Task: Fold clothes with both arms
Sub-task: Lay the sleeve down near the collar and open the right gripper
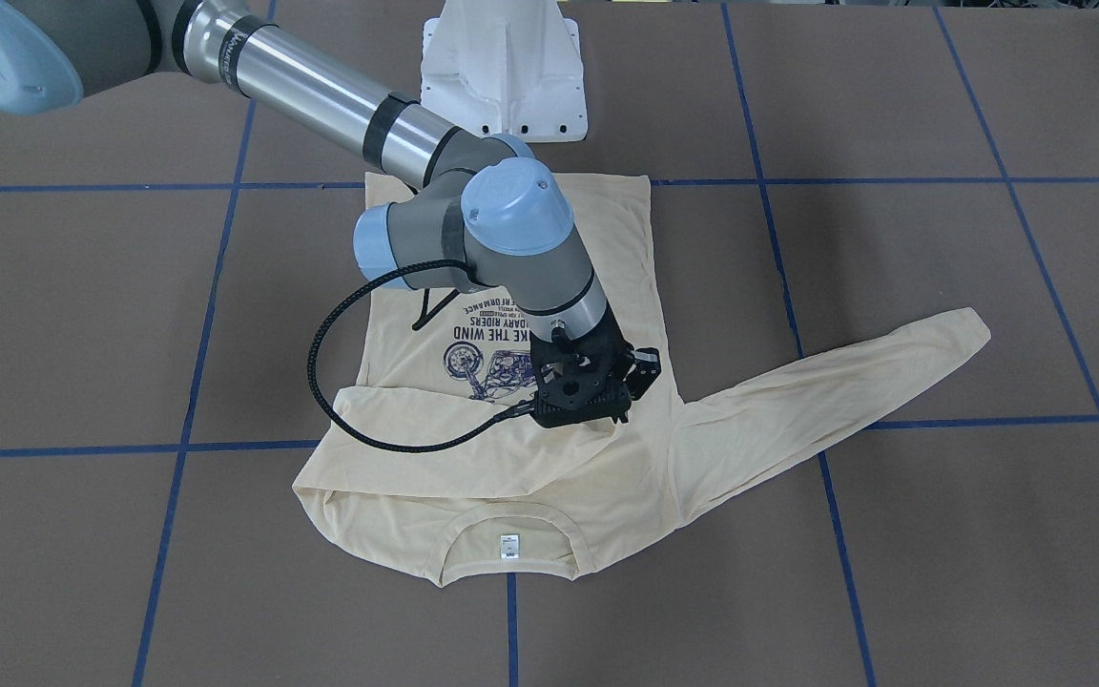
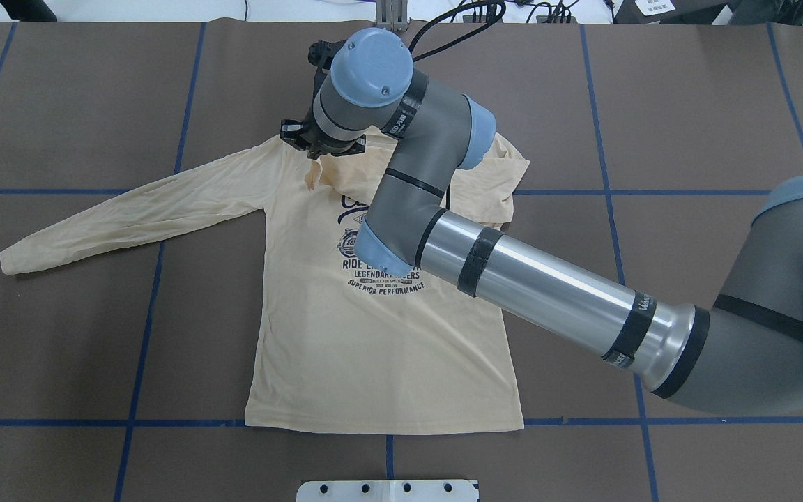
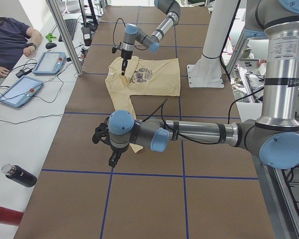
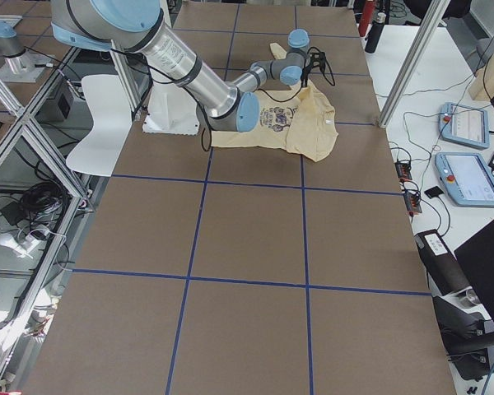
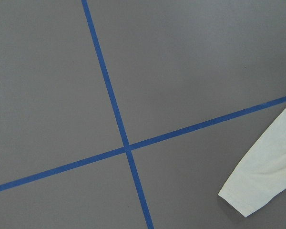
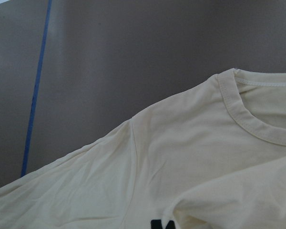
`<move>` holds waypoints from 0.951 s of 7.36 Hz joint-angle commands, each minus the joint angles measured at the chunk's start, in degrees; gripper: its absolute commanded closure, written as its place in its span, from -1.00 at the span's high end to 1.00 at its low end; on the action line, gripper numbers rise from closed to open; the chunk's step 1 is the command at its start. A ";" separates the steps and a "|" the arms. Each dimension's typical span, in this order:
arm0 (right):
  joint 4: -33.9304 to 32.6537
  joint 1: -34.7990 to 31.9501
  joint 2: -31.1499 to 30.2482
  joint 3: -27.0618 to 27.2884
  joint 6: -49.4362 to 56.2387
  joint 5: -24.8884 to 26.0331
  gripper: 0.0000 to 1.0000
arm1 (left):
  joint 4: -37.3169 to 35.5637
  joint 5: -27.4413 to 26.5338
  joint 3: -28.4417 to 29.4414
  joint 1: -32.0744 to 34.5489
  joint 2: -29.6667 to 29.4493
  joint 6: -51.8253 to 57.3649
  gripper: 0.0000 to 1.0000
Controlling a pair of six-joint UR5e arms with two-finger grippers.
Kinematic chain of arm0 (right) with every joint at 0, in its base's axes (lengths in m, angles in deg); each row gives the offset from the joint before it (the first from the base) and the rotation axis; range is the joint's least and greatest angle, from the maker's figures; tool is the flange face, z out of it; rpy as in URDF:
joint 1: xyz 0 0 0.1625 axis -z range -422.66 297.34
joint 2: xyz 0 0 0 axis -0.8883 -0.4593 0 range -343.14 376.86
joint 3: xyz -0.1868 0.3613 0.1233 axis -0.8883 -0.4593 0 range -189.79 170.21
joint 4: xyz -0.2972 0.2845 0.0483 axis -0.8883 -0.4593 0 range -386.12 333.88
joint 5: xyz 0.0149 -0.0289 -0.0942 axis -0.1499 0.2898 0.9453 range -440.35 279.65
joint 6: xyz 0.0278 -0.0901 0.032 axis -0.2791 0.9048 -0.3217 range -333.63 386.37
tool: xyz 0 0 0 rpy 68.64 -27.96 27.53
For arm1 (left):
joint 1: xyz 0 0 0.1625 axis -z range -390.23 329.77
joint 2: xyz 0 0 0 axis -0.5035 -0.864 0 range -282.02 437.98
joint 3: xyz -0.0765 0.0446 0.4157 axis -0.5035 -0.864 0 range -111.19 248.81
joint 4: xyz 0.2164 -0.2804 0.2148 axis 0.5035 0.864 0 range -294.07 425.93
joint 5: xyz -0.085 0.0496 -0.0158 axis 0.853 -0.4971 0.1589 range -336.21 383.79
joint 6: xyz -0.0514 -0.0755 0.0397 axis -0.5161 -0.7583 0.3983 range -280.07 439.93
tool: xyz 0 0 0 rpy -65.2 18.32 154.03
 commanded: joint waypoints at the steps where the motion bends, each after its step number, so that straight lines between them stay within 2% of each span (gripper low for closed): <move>1: 0.12 1.94 3.39 -1.64 0.00 5.20 0.45 | 0.26 0.00 0.75 0.00 -0.33 0.01 1.00; 2: 0.21 2.91 3.93 -1.65 -0.08 8.46 0.98 | 0.26 0.00 1.02 0.00 -0.50 0.01 1.00; 5: 0.39 2.83 3.94 -1.39 -0.35 8.75 0.99 | 0.35 0.09 1.99 0.00 -0.77 -0.08 1.00; 6: -0.05 2.57 3.59 -0.43 -2.44 8.76 0.99 | 1.48 0.09 1.29 0.00 -1.20 -5.99 1.00; 7: -1.53 2.22 2.37 1.84 -3.41 8.15 0.99 | 6.54 0.00 1.46 -0.26 -1.12 -11.71 1.00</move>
